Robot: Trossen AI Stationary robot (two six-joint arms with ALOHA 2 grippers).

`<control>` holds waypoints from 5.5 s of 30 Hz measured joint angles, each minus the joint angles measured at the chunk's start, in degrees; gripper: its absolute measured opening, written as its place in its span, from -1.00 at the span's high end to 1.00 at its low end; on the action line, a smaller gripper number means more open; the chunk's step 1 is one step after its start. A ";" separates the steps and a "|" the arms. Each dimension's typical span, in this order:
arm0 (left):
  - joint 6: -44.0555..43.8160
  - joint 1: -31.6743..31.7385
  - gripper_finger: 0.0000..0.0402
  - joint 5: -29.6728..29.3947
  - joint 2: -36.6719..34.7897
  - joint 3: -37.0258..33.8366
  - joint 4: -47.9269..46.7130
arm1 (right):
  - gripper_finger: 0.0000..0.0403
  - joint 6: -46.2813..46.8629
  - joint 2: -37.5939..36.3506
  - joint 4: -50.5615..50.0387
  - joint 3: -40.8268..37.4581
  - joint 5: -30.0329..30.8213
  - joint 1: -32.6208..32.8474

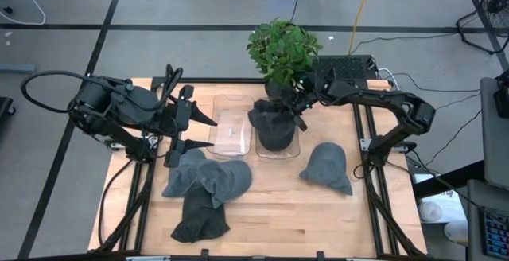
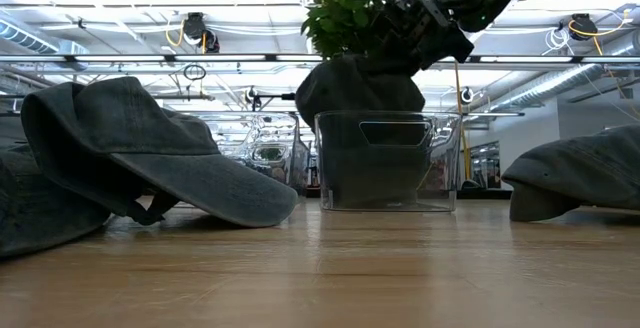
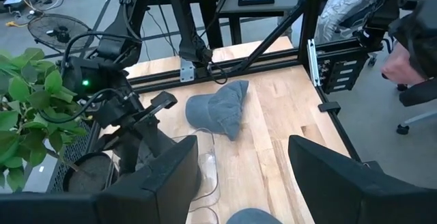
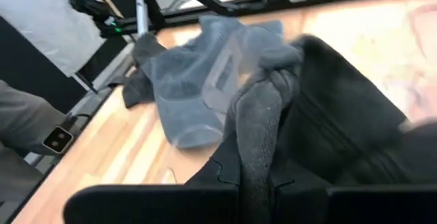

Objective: Pick & Place hat
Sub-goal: Put the right black cap into the right transparent bin, then put the black cap into the right transparent bin

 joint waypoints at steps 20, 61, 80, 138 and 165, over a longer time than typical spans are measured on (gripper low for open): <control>0.82 0.00 -0.19 0.00 0.00 0.00 0.09 | 1.00 -0.89 -0.02 5.34 -11.26 15.85 2.60; -7.35 -0.02 -0.19 0.28 0.01 0.00 -0.37 | 0.18 8.35 -26.36 6.52 -11.37 36.79 7.85; -9.09 -0.02 -0.19 0.65 0.02 0.00 -0.37 | 0.20 24.67 -36.13 8.39 -5.71 40.88 13.31; -10.27 -0.02 -0.19 -0.02 0.02 0.00 0.09 | 0.21 21.59 -44.74 16.17 -30.90 73.84 53.89; -10.19 -0.02 -0.19 -0.09 0.02 0.00 0.00 | 0.21 23.28 -65.39 16.55 -52.93 82.57 53.80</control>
